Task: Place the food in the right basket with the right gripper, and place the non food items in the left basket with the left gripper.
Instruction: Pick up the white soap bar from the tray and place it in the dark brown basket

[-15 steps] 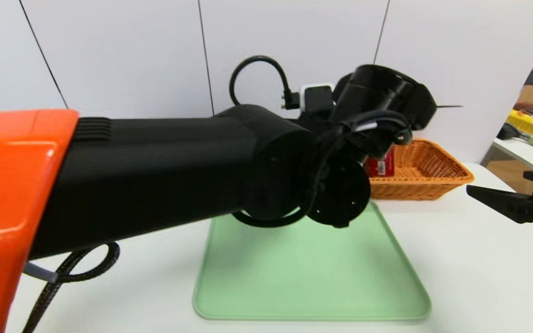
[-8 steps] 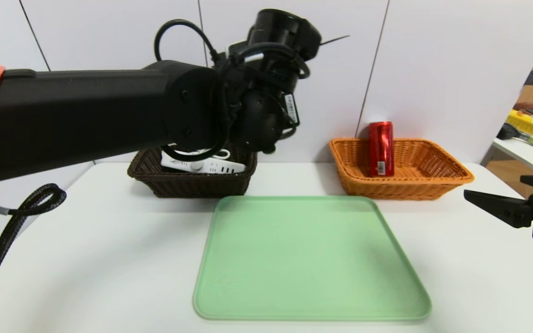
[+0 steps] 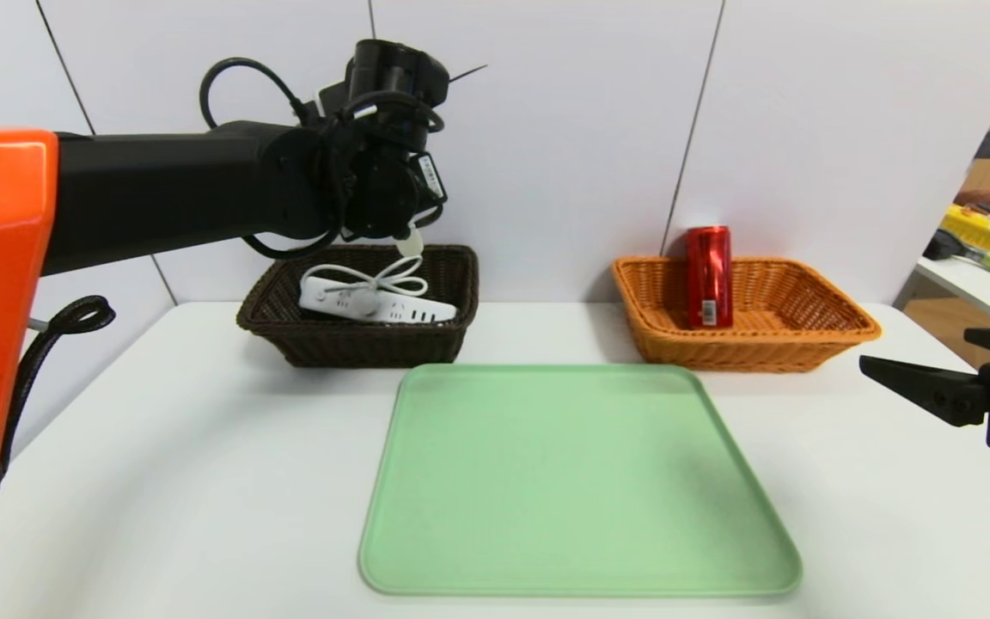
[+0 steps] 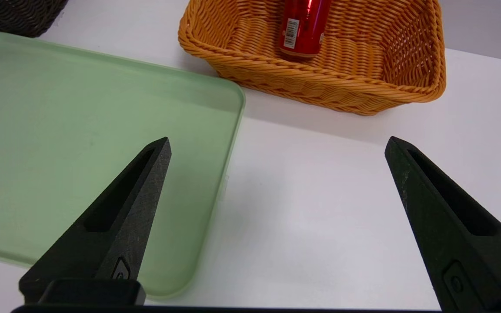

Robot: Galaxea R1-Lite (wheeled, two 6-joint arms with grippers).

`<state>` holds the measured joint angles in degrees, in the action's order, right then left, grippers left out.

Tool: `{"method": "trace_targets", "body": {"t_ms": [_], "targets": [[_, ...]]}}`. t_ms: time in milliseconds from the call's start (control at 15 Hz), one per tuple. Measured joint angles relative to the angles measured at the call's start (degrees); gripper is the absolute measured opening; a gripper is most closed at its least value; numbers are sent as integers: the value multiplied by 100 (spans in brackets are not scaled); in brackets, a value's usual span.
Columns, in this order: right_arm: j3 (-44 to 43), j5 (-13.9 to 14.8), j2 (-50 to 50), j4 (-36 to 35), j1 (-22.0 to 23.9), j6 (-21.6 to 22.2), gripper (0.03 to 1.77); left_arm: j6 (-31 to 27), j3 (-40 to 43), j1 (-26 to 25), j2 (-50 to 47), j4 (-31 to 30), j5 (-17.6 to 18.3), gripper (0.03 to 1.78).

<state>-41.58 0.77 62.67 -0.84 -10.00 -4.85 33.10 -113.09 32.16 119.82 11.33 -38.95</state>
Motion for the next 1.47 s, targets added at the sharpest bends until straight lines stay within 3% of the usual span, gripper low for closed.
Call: {"method": "trace_targets", "body": {"t_ms": [400,1467], "targets": [[27,11,0,18,0,-5,170,-20,-2,-201,289,-496,-252,43],[-21,17,141,-12,-9,-29,170,-27,-6,-413,389,-678,-286,43]]}}
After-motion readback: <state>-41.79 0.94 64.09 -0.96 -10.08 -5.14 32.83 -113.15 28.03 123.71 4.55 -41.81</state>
